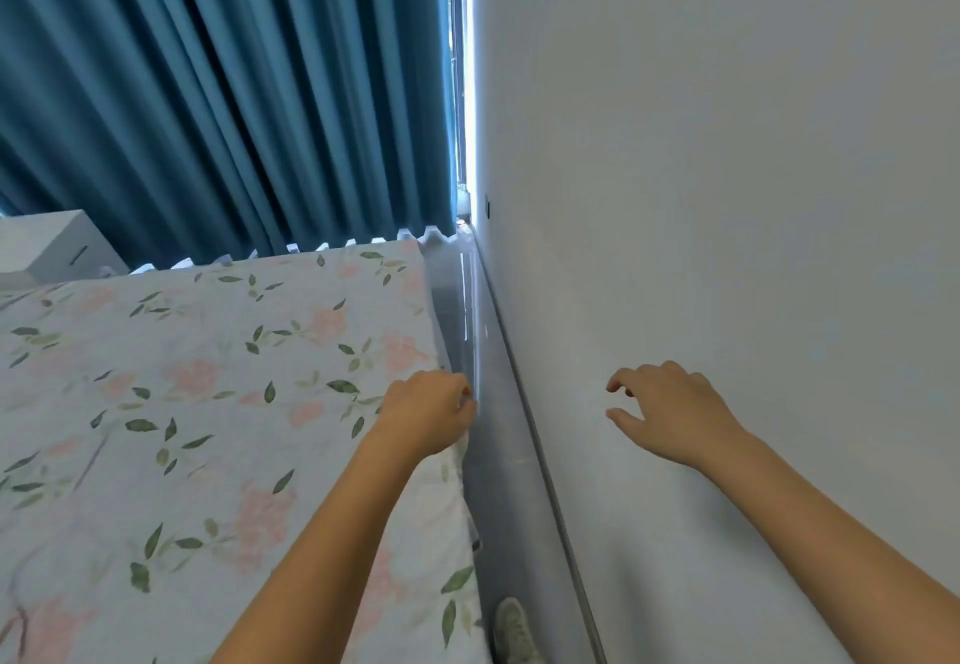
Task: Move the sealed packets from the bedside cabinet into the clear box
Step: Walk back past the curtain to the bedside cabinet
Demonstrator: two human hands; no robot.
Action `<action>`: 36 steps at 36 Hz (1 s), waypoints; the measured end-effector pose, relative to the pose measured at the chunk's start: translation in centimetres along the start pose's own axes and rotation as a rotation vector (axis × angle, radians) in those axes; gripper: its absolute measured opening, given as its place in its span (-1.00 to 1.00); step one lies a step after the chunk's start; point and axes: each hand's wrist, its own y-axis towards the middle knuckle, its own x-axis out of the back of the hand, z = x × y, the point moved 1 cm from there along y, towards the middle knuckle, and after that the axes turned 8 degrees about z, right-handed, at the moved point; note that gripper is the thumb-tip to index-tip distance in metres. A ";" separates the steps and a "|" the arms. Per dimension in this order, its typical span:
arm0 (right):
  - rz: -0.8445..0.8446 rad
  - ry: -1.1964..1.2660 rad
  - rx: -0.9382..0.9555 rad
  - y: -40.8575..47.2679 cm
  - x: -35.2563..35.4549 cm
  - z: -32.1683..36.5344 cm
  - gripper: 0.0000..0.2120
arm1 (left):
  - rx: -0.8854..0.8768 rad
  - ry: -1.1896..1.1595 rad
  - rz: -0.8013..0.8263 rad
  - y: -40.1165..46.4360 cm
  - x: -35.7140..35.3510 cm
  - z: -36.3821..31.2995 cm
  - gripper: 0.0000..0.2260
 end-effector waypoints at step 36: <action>0.001 -0.010 0.230 67.9 23.2 0.1 -0.71 | 0.251 -0.093 -0.048 53.1 23.8 18.4 -0.69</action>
